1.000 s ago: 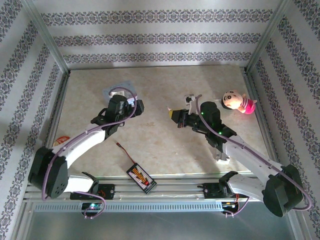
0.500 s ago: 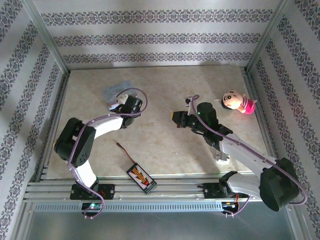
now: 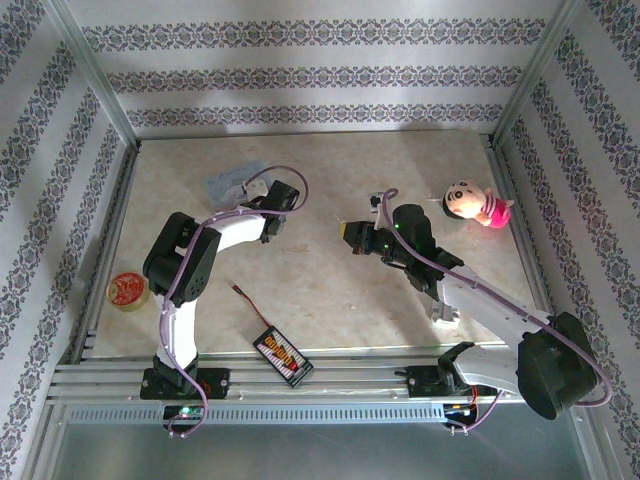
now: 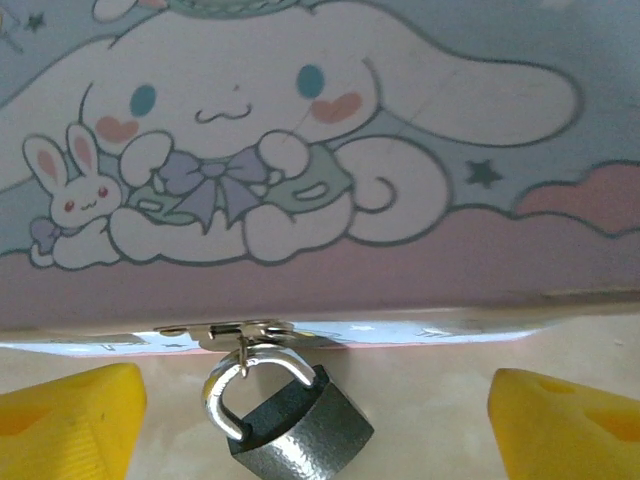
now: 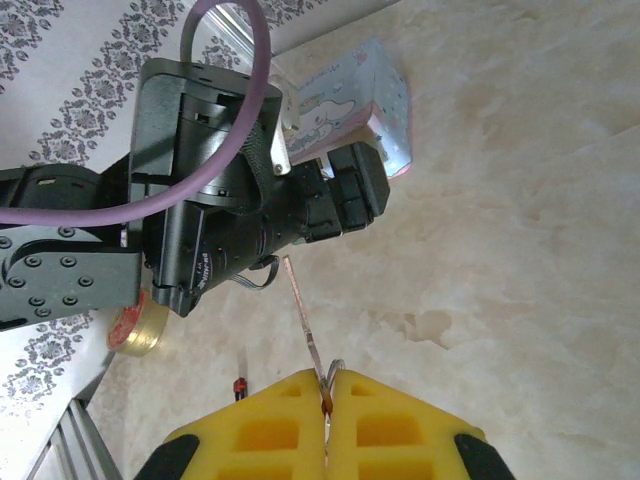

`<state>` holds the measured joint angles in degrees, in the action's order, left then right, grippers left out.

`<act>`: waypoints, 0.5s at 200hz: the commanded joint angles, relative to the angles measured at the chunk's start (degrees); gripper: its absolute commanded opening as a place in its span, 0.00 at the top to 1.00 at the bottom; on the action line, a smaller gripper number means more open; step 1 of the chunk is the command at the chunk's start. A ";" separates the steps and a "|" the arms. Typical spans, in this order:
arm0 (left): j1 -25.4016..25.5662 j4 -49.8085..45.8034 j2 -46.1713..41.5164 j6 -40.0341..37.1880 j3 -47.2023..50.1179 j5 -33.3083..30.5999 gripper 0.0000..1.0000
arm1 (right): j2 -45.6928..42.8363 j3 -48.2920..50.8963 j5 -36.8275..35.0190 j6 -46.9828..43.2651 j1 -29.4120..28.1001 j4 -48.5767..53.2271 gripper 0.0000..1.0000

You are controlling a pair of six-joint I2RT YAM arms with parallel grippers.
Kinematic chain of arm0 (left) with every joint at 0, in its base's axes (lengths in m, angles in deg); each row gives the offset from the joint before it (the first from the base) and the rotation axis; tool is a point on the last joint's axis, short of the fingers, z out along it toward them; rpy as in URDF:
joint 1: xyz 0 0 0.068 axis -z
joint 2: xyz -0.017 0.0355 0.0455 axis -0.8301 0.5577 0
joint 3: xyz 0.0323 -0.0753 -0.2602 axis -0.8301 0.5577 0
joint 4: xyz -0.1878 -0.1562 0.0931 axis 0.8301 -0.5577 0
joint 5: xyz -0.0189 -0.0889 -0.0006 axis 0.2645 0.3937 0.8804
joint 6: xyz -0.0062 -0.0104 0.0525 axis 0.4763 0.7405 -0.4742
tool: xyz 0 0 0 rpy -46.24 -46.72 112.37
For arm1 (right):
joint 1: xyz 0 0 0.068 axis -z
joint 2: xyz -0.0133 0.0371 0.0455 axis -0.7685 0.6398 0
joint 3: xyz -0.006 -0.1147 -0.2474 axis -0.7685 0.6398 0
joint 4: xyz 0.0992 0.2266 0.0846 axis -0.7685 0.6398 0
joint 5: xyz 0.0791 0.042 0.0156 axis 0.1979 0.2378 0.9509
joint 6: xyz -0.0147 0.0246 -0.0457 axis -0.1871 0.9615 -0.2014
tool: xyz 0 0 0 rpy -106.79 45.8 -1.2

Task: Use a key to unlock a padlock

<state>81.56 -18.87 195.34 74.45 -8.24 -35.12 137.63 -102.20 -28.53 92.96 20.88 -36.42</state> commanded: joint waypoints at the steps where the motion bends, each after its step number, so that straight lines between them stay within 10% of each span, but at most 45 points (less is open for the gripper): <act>1: -1.60 -4.49 1.22 4.13 -1.85 -0.90 0.17 | 0.34 0.55 0.78 0.62 0.68 -1.76 1.00; 100: -3.54 -4.69 0.80 5.58 0.39 2.14 0.45 | 1.83 -0.24 1.63 1.04 0.76 -2.14 1.00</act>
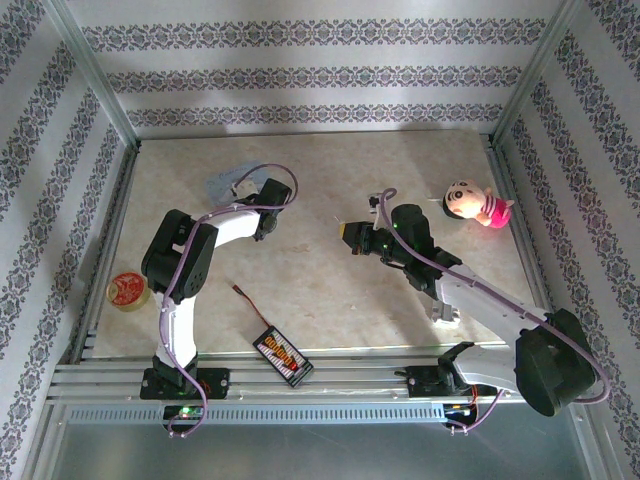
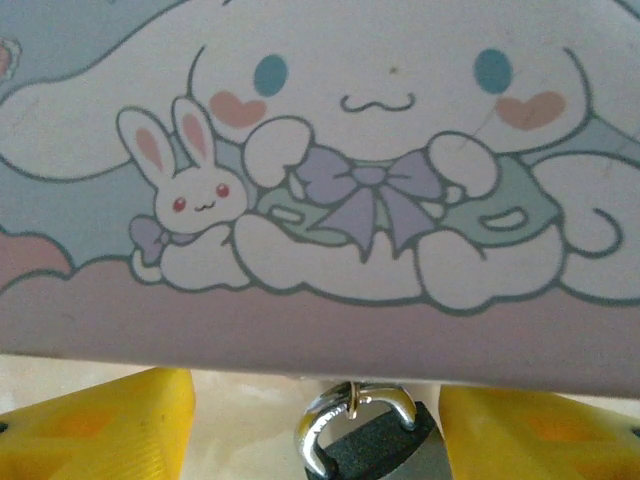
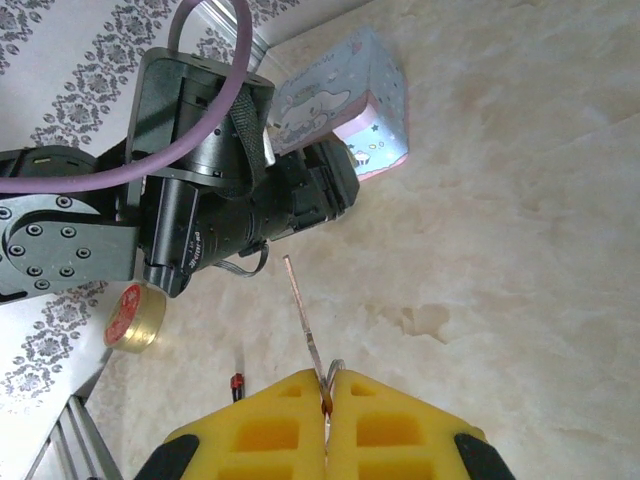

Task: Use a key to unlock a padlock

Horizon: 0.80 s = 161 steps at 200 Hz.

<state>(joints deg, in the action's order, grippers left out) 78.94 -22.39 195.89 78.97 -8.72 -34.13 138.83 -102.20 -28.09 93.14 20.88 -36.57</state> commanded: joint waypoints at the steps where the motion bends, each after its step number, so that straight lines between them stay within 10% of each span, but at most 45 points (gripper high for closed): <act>1: -0.89 -1.17 0.25 1.05 0.85 1.19 0.45 | 0.64 -0.24 1.21 0.86 0.77 -1.98 1.00; 161: -1.62 3.41 0.25 -3.23 -0.35 3.98 0.42 | 1.95 -1.02 2.54 1.04 0.78 -2.37 1.00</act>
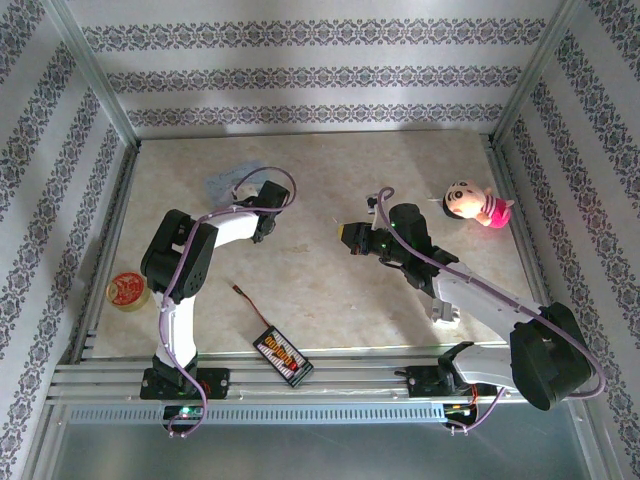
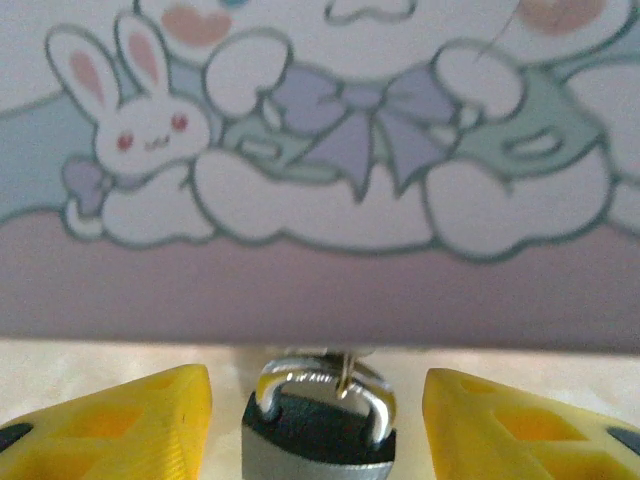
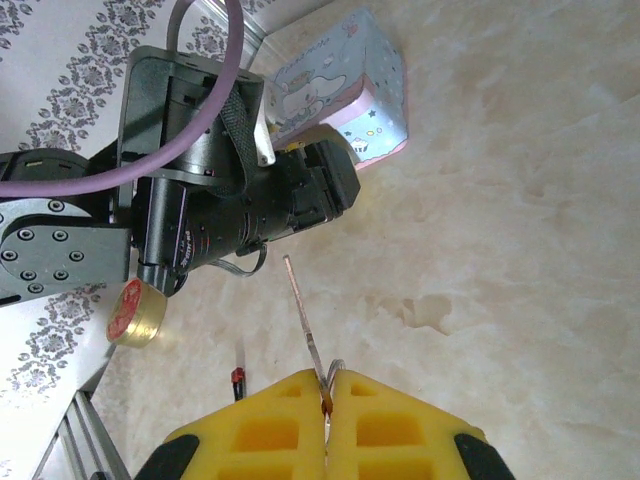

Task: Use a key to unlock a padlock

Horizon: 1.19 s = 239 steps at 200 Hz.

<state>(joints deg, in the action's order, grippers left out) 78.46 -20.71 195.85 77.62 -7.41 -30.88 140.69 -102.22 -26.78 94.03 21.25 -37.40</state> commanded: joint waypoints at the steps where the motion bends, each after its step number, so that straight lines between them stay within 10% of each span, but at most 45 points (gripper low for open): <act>1: -1.11 1.73 0.29 -1.93 -1.64 0.71 0.42 | 0.10 -1.00 1.23 0.14 0.41 -1.51 1.00; 64: -2.19 1.77 0.64 -1.42 -1.66 1.64 0.49 | 2.10 -2.58 2.01 0.32 0.49 -1.51 1.00; 115: -2.71 2.76 0.39 -1.59 -1.28 3.37 0.79 | 3.09 -3.03 1.81 0.63 0.49 -1.57 1.00; 239: 4.45 3.71 -10.13 18.97 10.85 13.91 0.86 | -2.79 8.15 -3.58 3.39 1.25 -1.31 1.00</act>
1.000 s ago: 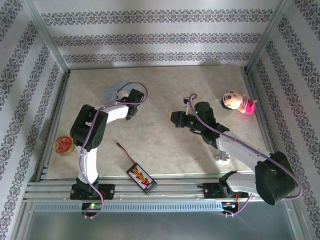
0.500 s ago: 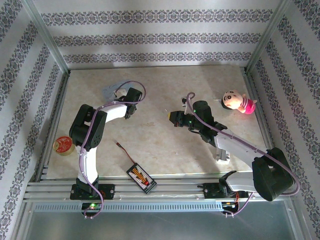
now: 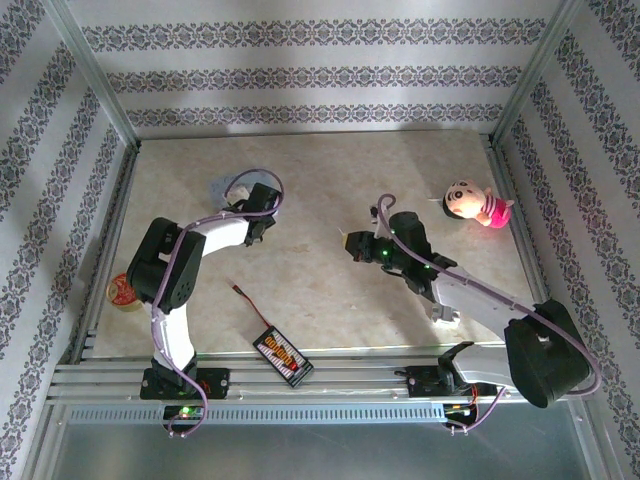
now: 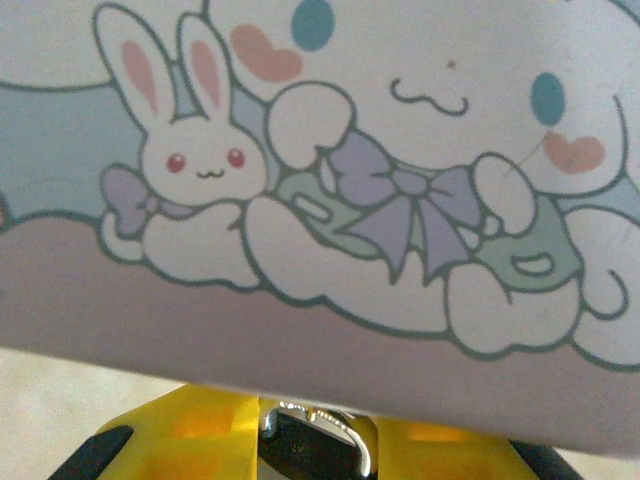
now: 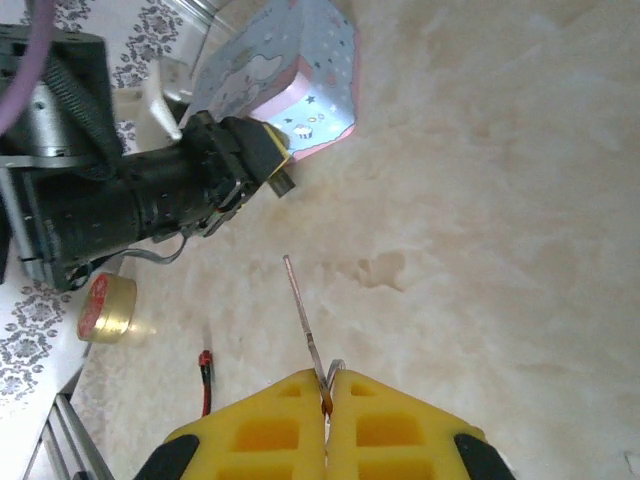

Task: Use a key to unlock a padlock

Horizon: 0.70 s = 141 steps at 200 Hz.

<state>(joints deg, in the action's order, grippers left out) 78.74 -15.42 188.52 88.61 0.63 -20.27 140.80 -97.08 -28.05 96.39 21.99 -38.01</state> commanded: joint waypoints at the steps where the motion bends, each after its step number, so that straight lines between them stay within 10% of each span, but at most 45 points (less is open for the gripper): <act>1: 4.35 -1.57 -2.92 8.22 2.90 3.33 0.86 | -3.03 3.14 -2.37 1.08 0.48 -0.70 1.00; 65: 16.58 -4.75 -2.67 17.67 1.08 5.16 0.83 | -13.16 11.58 -6.06 0.69 0.81 2.35 1.00; 141: 18.92 -6.30 1.98 16.40 -1.50 2.40 0.38 | -16.32 14.81 -7.61 0.52 1.07 2.38 1.00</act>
<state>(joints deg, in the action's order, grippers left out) 97.62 -17.91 189.31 104.41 -0.18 -14.94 125.87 -82.02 -33.97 97.42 22.39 -34.93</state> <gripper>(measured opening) 0.595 0.050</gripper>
